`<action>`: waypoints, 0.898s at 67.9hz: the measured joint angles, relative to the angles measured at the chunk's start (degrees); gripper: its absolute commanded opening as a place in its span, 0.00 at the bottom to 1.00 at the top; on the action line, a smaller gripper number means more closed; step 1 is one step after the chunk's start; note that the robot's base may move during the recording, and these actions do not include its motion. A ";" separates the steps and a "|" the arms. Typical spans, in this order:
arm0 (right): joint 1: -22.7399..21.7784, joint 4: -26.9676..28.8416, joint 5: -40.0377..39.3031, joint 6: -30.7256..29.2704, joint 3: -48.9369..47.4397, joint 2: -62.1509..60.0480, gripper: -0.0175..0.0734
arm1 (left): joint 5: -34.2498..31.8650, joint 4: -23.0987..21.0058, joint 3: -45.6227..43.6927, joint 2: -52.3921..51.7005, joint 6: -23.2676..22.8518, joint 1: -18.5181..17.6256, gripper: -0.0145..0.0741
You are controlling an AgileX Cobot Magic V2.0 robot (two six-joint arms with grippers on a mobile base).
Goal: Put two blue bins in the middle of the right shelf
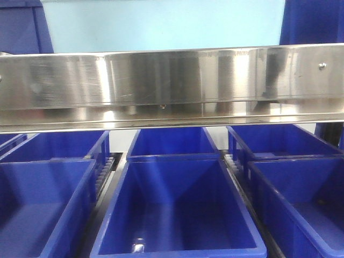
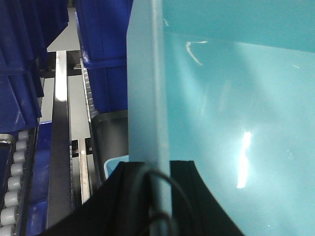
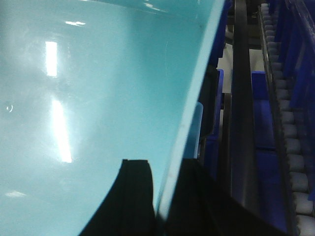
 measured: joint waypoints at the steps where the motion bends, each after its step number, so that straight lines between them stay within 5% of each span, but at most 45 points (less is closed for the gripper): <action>1: 0.00 0.00 0.00 0.00 0.00 0.00 0.02 | 0.00 0.00 0.00 0.00 0.00 0.00 0.04; 61: -0.72 -3.82 -3.78 -0.30 0.00 4.86 0.02 | 4.75 -0.92 -0.14 6.11 -3.39 0.00 0.04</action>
